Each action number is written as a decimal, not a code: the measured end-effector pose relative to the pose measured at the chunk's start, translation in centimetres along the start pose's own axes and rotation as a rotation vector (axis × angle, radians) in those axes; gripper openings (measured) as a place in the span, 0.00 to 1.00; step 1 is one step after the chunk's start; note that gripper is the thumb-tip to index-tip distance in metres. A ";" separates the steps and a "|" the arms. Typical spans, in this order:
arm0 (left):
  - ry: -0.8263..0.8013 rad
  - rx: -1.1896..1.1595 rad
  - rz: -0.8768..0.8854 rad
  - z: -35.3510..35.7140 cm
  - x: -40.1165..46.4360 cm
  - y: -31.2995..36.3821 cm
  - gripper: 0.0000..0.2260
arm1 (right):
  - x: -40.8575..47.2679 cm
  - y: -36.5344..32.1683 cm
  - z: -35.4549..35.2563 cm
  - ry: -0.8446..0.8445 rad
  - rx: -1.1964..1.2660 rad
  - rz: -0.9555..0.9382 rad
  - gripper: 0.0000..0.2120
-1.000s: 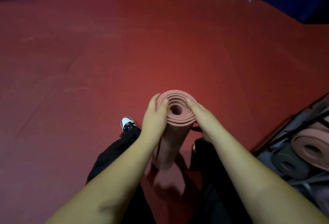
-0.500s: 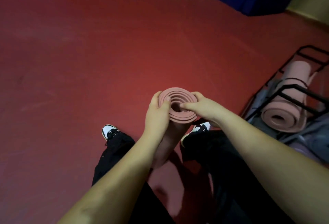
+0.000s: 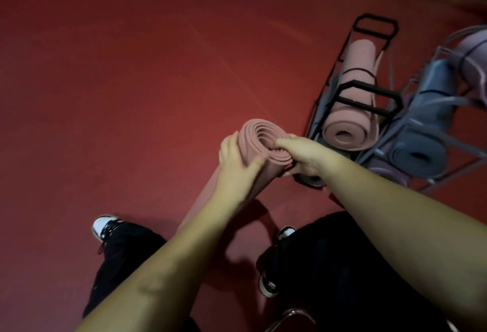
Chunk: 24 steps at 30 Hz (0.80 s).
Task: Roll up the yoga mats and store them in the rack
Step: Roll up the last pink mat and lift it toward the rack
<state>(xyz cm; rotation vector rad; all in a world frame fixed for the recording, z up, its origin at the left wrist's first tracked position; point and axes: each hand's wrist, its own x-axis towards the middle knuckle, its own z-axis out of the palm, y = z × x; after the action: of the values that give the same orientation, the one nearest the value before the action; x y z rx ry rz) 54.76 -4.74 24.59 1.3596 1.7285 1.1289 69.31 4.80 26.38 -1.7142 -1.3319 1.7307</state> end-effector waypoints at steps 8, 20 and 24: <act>-0.248 0.661 0.055 14.7 4.3 -1.9 0.65 | 6.1 7.6 -12.3 0.041 0.256 0.165 0.09; -0.612 0.947 0.309 29.7 4.6 -6.8 0.56 | 7.4 27.1 -22.5 0.274 0.766 0.406 0.21; -0.767 0.932 0.355 32.3 4.2 -8.6 0.57 | 5.2 39.3 -22.4 0.353 0.032 0.662 0.10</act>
<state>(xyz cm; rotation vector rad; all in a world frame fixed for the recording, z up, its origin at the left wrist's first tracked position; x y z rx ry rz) 78.77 5.95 3.52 2.3078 1.4445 -0.1975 102.54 -2.25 -3.95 -2.4798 -0.6097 1.6083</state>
